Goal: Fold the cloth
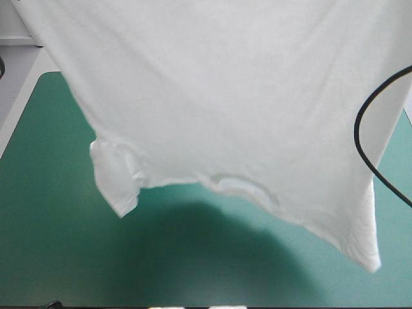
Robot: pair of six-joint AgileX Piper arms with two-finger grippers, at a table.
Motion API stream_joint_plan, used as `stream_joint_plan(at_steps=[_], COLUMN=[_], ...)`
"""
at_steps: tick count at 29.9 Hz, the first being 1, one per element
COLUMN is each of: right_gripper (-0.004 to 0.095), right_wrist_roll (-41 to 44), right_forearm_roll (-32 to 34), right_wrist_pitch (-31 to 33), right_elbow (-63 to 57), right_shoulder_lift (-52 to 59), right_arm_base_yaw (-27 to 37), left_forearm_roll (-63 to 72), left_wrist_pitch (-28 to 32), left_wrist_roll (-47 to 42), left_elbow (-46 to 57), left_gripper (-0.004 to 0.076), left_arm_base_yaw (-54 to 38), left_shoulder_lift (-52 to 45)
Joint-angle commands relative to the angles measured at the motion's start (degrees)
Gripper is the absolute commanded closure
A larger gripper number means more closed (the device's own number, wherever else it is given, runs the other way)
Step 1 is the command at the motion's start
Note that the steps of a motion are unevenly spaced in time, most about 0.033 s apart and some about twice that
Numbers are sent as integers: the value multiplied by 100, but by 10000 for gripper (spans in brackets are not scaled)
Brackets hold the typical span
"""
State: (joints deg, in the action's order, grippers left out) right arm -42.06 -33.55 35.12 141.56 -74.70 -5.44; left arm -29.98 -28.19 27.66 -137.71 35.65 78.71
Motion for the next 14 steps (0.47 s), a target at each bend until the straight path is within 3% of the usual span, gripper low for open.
stream_joint_plan(at_steps=[1, 9, 12, 14], right_gripper=[908, 908, 908, 908], right_wrist_roll=[96, 958, 1039, 1039], right_forearm_roll=[181, 397, 354, 345], right_wrist_pitch=[-398, -229, -229, -229], right_elbow=[51, 51, 87, 319], right_shoulder_lift=[-197, -1530, -2155, -2512], right_arm_base_yaw=[-19, -19, -19, -19], left_forearm_roll=[-44, -582, 117, 825], left_wrist_pitch=[120, -765, -538, 0], left_wrist_roll=[-41, -1171, -1254, -1454], left_elbow=[-135, -107, -107, -142], left_gripper=[705, 704, 704, 691], left_arm_base_yaw=[26, -191, -808, -1509], left_shoulder_lift=[123, 1067, 1514, 1783])
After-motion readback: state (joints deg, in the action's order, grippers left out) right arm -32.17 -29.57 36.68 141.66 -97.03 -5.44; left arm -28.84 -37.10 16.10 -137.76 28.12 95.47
